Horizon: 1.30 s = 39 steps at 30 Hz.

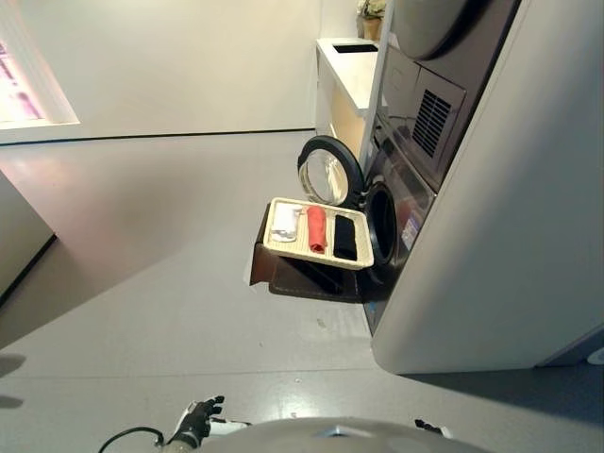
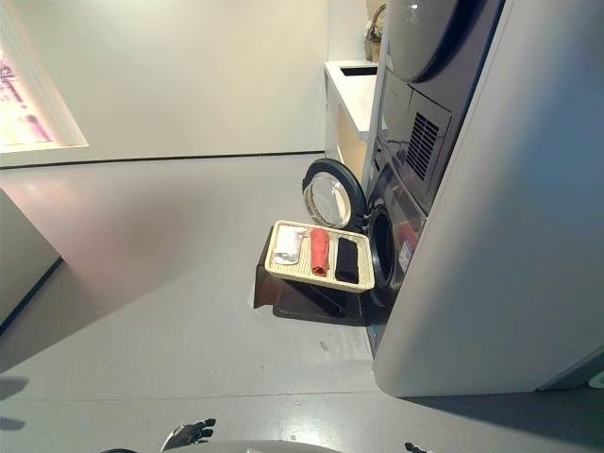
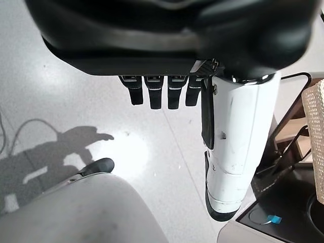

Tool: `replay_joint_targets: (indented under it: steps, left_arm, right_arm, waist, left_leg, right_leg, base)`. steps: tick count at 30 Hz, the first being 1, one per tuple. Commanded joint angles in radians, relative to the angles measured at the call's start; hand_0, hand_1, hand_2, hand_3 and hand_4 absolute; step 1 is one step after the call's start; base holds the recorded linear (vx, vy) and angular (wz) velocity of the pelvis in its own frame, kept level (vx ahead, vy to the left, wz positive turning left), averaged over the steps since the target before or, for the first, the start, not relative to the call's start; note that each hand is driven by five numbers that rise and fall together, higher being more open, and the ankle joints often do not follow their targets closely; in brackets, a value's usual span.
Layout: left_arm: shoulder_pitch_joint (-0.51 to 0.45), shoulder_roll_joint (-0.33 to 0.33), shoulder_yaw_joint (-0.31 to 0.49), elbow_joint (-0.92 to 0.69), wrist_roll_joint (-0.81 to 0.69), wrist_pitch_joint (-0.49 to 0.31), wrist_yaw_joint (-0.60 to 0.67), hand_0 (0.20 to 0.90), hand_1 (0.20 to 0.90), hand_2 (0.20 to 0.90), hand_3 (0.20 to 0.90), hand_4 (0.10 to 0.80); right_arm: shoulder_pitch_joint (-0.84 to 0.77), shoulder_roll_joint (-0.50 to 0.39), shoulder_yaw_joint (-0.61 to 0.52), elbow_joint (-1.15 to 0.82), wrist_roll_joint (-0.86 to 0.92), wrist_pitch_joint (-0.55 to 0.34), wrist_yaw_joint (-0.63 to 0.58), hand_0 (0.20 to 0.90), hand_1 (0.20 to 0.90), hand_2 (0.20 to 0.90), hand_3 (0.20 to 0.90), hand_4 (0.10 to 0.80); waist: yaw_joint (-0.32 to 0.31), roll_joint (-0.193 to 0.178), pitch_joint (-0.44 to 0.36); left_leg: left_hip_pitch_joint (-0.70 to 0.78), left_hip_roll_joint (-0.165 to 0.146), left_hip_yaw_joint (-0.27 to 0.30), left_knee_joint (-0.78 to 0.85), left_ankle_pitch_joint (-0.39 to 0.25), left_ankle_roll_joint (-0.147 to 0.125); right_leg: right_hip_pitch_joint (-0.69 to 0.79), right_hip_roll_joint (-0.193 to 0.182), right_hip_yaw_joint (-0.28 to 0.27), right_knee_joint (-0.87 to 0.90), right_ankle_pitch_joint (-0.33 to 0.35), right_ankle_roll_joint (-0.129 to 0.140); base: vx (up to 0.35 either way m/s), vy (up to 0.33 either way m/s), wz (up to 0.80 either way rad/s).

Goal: Pick up the clothes and place them into the washing machine

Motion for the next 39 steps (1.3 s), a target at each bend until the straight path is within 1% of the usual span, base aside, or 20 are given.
replay_joint_targets:
  steps: [1,9,14,20,23,26,29,30,33,35,36,37,38,39]
  left_arm:
    - [-0.057,-0.033,0.035,0.061,0.008,-0.018,0.006,0.900,0.900,0.900,0.900,0.800]
    - [-0.058,-0.041,0.035,0.063,-0.013,-0.013,-0.018,0.900,0.900,0.900,0.900,0.800]
    - [-0.061,-0.038,0.017,0.071,0.031,-0.006,-0.016,0.900,0.900,0.900,0.900,0.800]
    - [-0.058,-0.040,0.040,0.053,-0.034,-0.018,-0.018,0.900,0.900,0.900,0.900,0.800]
    - [-0.064,-0.040,0.037,0.044,-0.042,-0.020,-0.009,0.900,0.900,0.900,0.900,0.800]
    - [-0.070,-0.038,0.034,0.037,-0.049,-0.022,-0.005,0.900,0.900,0.900,0.900,0.800]
    - [-0.082,-0.034,0.032,0.029,-0.058,-0.023,0.001,0.900,0.900,0.900,0.900,0.800]
    - [-0.082,-0.034,0.032,0.029,-0.058,-0.023,0.001,0.900,0.900,0.900,0.900,0.800]
    - [-0.099,-0.030,0.029,0.021,-0.066,-0.027,0.004,0.900,0.900,0.900,0.900,0.800]
    - [-0.112,-0.023,0.028,0.013,-0.067,-0.025,0.004,0.900,0.900,0.900,0.900,0.800]
    - [-0.112,-0.023,0.028,0.013,-0.067,-0.025,0.004,0.900,0.900,0.900,0.900,0.800]
    - [-0.117,-0.018,0.031,0.012,-0.065,-0.026,0.005,0.900,0.900,0.900,0.900,0.800]
    - [-0.123,-0.008,0.034,0.008,-0.065,-0.026,0.007,0.900,0.900,0.900,0.900,0.800]
    - [-0.128,-0.001,0.034,0.005,-0.061,-0.024,0.006,0.900,0.900,0.900,0.900,0.800]
  right_arm:
    - [-0.081,-0.013,0.007,0.033,-0.004,-0.023,-0.001,0.900,0.900,0.900,0.900,0.800]
    - [-0.080,-0.012,0.011,0.030,-0.004,-0.017,0.010,0.900,0.900,0.900,0.900,0.800]
    - [-0.084,-0.011,0.016,0.030,-0.010,-0.012,0.018,0.900,0.900,0.900,0.900,0.800]
    - [-0.087,-0.009,-0.001,0.048,0.012,-0.011,0.025,0.900,0.900,0.900,0.900,0.800]
    - [-0.094,-0.008,-0.003,0.047,0.019,-0.011,0.021,0.900,0.900,0.900,0.900,0.800]
    - [-0.104,-0.009,-0.005,0.042,0.023,-0.011,0.018,0.900,0.900,0.900,0.900,0.800]
    - [-0.119,-0.011,-0.009,0.036,0.029,-0.010,0.015,0.900,0.900,0.900,0.900,0.800]
    - [-0.120,-0.011,-0.009,0.036,0.029,-0.010,0.015,0.900,0.900,0.900,0.900,0.800]
    - [-0.141,-0.013,-0.018,0.040,0.045,-0.012,0.013,0.900,0.900,0.900,0.900,0.800]
    - [-0.149,-0.016,-0.029,0.038,0.058,-0.015,0.013,0.900,0.900,0.900,0.900,0.800]
    - [-0.149,-0.016,-0.029,0.038,0.058,-0.015,0.013,0.900,0.900,0.900,0.900,0.800]
    - [-0.151,-0.018,-0.035,0.041,0.064,-0.016,0.015,0.900,0.900,0.900,0.900,0.800]
    - [-0.152,-0.020,-0.045,0.043,0.078,-0.020,0.015,0.900,0.900,0.900,0.900,0.800]
    - [-0.154,-0.021,-0.051,0.043,0.090,-0.022,0.015,0.900,0.900,0.900,0.900,0.800]
  waist:
    - [0.007,-0.030,-0.007]
    - [0.004,-0.029,-0.004]
    - [0.001,-0.031,-0.001]
    - [0.006,-0.033,0.005]
    - [0.010,-0.036,0.009]
    - [0.012,-0.036,0.016]
    - [0.018,-0.040,0.026]
    - [0.018,-0.040,0.026]
    - [0.024,-0.042,0.038]
    - [0.027,-0.039,0.047]
    - [0.027,-0.039,0.047]
    - [0.024,-0.036,0.051]
    - [0.015,-0.029,0.063]
    - [0.009,-0.025,0.071]
  left_leg:
    - [-0.020,0.004,0.038,-0.003,-0.031,-0.070]
    - [-0.020,0.001,0.043,-0.003,-0.034,-0.067]
    - [-0.023,-0.002,0.046,-0.003,-0.037,-0.064]
    - [-0.029,-0.012,0.042,-0.003,-0.040,-0.054]
    - [-0.038,-0.019,0.042,-0.003,-0.041,-0.048]
    - [-0.046,-0.032,0.042,-0.003,-0.042,-0.036]
    - [-0.060,-0.046,0.045,0.013,-0.054,-0.019]
    - [-0.060,-0.046,0.046,0.013,-0.055,-0.019]
    - [-0.080,-0.062,0.044,0.057,-0.082,0.000]
    - [-0.088,-0.073,0.040,0.088,-0.104,0.016]
    - [-0.089,-0.073,0.040,0.089,-0.105,0.016]
    - [-0.083,-0.078,0.035,0.094,-0.112,0.022]
    - [-0.067,-0.080,0.015,0.103,-0.127,0.034]
    - [-0.056,-0.081,0.005,0.110,-0.136,0.042]
  right_leg:
    - [-0.051,-0.024,0.025,-0.011,0.031,0.053]
    - [-0.053,-0.027,0.027,-0.011,0.033,0.056]
    - [-0.056,-0.030,0.029,-0.011,0.034,0.057]
    - [-0.062,-0.037,0.029,-0.009,0.033,0.059]
    - [-0.070,-0.045,0.029,-0.004,0.034,0.063]
    - [-0.081,-0.056,0.032,0.008,0.033,0.067]
    - [-0.104,-0.075,0.043,0.051,0.024,0.073]
    - [-0.105,-0.075,0.044,0.052,0.023,0.073]
    - [-0.130,-0.090,0.050,0.116,0.010,0.078]
    - [-0.154,-0.098,0.046,0.190,-0.001,0.082]
    - [-0.156,-0.098,0.047,0.192,-0.002,0.082]
    - [-0.172,-0.099,0.046,0.239,0.005,0.084]
    - [-0.214,-0.100,0.051,0.354,0.028,0.079]
    - [-0.237,-0.098,0.055,0.410,0.045,0.073]
  base:
    - [0.000,0.000,0.00]
    - [0.000,0.000,0.00]
    - [0.000,0.000,0.00]
    - [0.013,0.022,-0.01]
    - [0.017,0.054,0.02]
    - [0.021,0.075,-0.01]
    - [0.020,0.083,-0.01]
    - [0.023,0.071,-0.03]
    - [0.047,0.107,-0.04]
    - [0.061,0.116,-0.04]
    - [0.070,0.096,0.01]
    - [0.124,0.150,0.04]
    - [0.178,0.195,0.05]
    - [0.190,0.190,0.07]
